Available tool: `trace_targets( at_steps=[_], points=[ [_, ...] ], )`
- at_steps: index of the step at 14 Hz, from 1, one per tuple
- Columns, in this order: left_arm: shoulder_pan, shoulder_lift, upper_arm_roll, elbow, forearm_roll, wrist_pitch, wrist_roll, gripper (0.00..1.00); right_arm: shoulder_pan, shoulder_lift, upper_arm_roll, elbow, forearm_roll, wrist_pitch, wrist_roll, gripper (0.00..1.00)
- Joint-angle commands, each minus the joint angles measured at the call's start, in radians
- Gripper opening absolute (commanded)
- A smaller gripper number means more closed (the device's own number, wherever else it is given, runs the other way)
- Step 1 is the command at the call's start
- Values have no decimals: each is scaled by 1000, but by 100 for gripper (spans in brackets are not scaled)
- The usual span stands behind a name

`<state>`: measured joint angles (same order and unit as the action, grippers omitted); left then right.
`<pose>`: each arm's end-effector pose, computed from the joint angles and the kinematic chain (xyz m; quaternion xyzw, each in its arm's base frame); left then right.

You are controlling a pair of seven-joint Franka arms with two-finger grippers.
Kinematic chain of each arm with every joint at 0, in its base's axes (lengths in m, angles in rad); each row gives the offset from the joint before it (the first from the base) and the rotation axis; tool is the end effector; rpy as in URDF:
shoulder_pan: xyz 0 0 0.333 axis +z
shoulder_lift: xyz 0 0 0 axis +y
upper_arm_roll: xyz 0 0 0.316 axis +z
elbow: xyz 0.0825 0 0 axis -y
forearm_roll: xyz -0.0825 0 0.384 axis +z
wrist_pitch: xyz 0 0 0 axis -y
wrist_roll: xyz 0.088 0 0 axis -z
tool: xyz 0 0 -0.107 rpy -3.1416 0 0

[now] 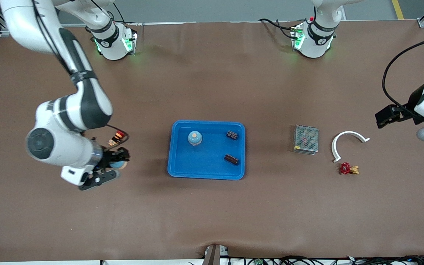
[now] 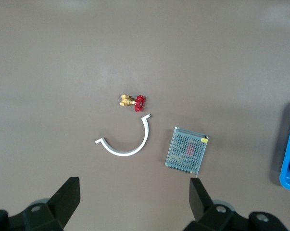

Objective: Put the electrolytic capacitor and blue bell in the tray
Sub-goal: 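Carry the second blue bell with the right gripper to the tray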

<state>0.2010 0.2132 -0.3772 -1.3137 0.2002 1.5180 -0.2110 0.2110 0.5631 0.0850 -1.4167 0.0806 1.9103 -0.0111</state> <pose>0.6091 -0.0579 0.6244 -0.9978 -0.0269 -0.0140 0.0593 0.6748 0.2005 0.3679 -0.9888 -0.1323 0.0421 0.0549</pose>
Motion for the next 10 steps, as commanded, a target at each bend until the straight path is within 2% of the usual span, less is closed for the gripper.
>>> trace_targets(
  at_steps=[1, 3, 6, 8, 10],
  points=[
    [8, -64, 1, -30, -30, -42, 60, 100, 105, -6, -11, -10, 16, 21, 245, 41],
    [11, -84, 12, -35, -86, -48, 120, 100, 166, 15, -13, -10, 18, 99, 377, 41],
    [-40, -173, 49, -129, -93, -42, 130, 100, 214, 72, -13, -13, 16, 192, 419, 41],
    [-159, -199, 177, -160, -102, -45, 130, 100, 246, 115, -13, -13, 5, 236, 483, 41],
    [-219, -225, 239, -191, -111, -44, 133, 100, 277, 156, -14, -11, 10, 268, 500, 41]
  ],
)
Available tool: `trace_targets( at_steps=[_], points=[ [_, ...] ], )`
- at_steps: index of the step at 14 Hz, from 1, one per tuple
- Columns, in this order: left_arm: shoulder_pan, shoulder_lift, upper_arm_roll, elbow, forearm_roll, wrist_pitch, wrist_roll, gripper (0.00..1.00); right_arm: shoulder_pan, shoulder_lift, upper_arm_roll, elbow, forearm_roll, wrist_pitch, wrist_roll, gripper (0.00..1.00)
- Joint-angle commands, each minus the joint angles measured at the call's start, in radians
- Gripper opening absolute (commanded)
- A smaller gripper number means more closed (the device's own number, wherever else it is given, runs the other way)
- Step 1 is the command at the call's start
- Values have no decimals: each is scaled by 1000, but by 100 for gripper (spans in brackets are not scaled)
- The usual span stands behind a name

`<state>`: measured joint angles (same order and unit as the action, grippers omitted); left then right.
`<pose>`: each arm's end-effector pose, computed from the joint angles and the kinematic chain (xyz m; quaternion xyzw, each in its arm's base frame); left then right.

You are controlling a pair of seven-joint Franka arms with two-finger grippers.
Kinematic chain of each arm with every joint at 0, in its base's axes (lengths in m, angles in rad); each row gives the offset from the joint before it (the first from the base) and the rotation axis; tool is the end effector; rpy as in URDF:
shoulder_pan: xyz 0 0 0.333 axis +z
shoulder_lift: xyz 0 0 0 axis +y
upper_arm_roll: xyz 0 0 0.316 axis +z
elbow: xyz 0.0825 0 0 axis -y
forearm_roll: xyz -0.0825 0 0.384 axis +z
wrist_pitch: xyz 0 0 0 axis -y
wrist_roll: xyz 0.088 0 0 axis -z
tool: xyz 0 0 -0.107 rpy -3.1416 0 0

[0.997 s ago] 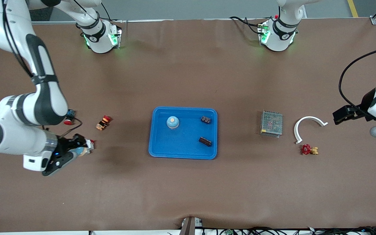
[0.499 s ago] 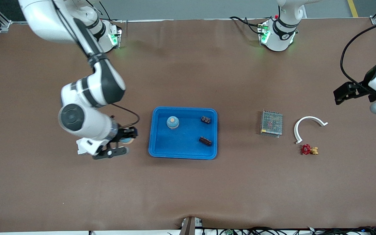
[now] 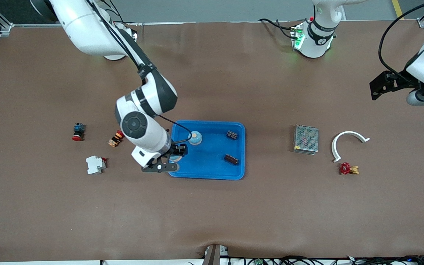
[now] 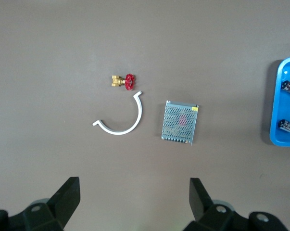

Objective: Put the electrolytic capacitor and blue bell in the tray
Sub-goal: 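Carry the second blue bell with the right gripper to the tray, then lower the bell into the tray and open the right gripper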

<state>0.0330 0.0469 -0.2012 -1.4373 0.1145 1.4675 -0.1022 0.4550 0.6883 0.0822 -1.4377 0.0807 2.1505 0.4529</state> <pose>0.5533 -0.0774 0.6529 -0.9982 0.0274 0.0008 0.0529 0.6269 0.3642 0.2891 -0.9981 -0.0108 0.0170 0.0590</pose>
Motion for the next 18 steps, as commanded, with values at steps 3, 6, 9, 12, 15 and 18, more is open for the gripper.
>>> trace_targets(
  at_steps=[3, 6, 9, 12, 15, 18],
  points=[
    [-71, -82, 91, -101, -29, 8, 29, 100, 47, 76, -12, 10, 10, 58, 36, 41],
    [-70, -110, 92, -129, -29, 25, 29, 100, 79, 117, -12, 10, 5, 94, 38, 41],
    [-71, -120, 100, -130, -30, 25, 29, 100, 105, 135, -15, 8, -9, 100, 36, 44],
    [-68, -125, 101, -132, -42, 24, 30, 100, 106, 158, -15, 8, -9, 135, 36, 44],
    [-61, -121, 100, -127, -49, 28, 30, 100, 106, 174, -16, 8, -9, 158, 36, 44],
    [-61, -116, 100, -124, -67, 45, 30, 100, 105, 178, -16, 10, -9, 160, 35, 44]
  ],
)
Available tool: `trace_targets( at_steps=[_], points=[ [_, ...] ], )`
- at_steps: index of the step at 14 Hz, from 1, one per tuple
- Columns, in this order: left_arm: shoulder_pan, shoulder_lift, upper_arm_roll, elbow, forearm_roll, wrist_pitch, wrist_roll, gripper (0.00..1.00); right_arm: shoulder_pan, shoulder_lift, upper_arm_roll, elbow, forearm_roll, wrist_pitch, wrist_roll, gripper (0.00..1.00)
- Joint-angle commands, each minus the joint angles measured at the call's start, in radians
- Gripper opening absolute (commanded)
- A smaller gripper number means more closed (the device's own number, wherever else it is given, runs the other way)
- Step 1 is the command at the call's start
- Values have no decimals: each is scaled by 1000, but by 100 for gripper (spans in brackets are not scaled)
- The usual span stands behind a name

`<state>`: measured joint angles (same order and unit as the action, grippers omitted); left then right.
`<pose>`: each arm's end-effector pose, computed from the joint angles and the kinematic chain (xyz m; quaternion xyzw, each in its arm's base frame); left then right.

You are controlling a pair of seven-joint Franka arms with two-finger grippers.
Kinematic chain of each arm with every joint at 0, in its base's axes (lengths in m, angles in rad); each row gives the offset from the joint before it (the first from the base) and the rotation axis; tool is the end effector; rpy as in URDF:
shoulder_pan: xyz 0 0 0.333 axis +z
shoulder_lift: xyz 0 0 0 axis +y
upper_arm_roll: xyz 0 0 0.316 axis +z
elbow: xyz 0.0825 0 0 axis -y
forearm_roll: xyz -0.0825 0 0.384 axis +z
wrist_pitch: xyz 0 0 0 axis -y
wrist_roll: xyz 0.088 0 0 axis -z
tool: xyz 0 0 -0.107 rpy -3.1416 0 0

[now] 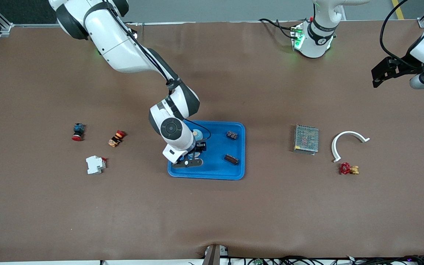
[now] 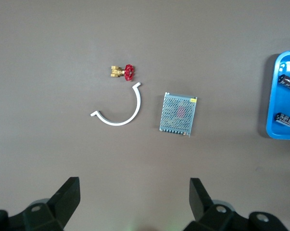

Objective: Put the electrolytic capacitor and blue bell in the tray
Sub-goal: 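Lower the bell into the tray and open the right gripper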

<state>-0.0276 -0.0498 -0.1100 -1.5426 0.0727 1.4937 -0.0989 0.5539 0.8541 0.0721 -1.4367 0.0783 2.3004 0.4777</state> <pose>0.5271 -0.0664 0.6581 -0.9991 0.0165 -0.0049 0.0387 0.5921 0.4182 0.1823 -0.9978 -0.0356 0.0249 0.0509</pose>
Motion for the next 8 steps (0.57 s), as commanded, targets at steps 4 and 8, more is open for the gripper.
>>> trace_targets(
  at_steps=[4, 8],
  points=[
    [0, -18, 9, -20, -27, 19, 25, 100, 1, 8, -6, 9, -6, 8, 9, 100],
    [-2, -9, 3, -17, -25, 20, 27, 100, -3, -26, -6, 9, -2, -7, 7, 100]
  ],
)
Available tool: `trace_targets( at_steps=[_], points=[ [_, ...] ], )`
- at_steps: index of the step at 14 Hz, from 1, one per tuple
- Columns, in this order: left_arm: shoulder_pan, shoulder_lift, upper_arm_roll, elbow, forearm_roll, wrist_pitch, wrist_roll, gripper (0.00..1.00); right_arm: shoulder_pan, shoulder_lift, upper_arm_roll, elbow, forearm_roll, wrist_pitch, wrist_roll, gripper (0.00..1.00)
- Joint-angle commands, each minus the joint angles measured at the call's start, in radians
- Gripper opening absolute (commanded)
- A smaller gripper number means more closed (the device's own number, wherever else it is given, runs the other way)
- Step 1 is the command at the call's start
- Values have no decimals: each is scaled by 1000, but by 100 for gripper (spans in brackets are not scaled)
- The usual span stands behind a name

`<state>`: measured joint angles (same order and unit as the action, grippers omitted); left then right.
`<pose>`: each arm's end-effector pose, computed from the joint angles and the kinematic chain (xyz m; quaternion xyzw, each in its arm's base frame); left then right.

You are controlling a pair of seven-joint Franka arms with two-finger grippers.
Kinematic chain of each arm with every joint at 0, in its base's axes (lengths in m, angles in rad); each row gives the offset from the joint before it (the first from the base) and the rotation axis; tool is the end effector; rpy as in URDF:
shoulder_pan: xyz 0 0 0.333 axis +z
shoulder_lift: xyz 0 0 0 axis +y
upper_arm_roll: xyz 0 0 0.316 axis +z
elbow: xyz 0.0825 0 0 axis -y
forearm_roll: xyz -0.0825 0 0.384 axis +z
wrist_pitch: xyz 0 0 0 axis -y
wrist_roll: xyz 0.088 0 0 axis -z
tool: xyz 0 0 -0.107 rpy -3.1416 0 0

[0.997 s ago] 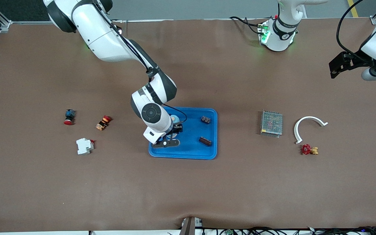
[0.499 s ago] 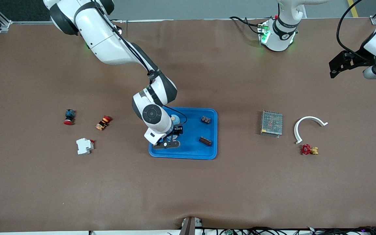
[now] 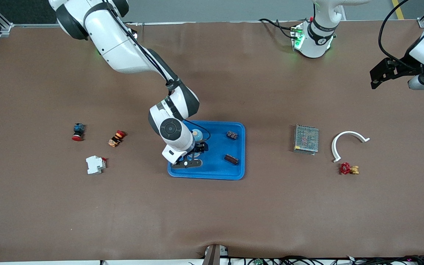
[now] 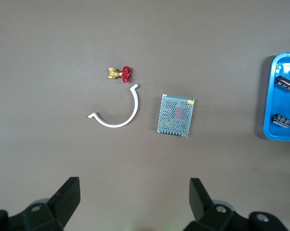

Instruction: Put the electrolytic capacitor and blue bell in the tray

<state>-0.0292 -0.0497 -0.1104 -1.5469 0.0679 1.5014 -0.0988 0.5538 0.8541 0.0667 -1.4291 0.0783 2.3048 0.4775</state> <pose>0.5278 -0.0681 0.6567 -0.9992 0.0179 -0.0063 0.0361 0.5963 0.4168 0.1859 -0.9979 -0.0338 0.0187 0.0522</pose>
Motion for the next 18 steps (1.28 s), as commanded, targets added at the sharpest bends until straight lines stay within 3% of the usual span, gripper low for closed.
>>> trace_targets(
  at_steps=[1, 5, 9, 15, 18],
  points=[
    [0, -9, 3, -15, -20, 13, 27, 100, -3, -52, -1, -2, 0, -37, 9, 100],
    [-3, -9, 0, -13, -20, 13, 25, 100, 5, -208, 2, -10, 3, -256, 18, 100],
    [-8, -6, -2, -13, -20, 26, 22, 100, 3, -422, 2, -42, 8, -476, 18, 100],
    [-12, 2, -8, -13, -20, 34, 7, 100, -70, -840, -4, -308, -2, -556, -8, 100],
    [-9, 2, -17, -13, -20, 34, 5, 100, -178, -976, -5, -395, -2, -606, -147, 100]
  ],
)
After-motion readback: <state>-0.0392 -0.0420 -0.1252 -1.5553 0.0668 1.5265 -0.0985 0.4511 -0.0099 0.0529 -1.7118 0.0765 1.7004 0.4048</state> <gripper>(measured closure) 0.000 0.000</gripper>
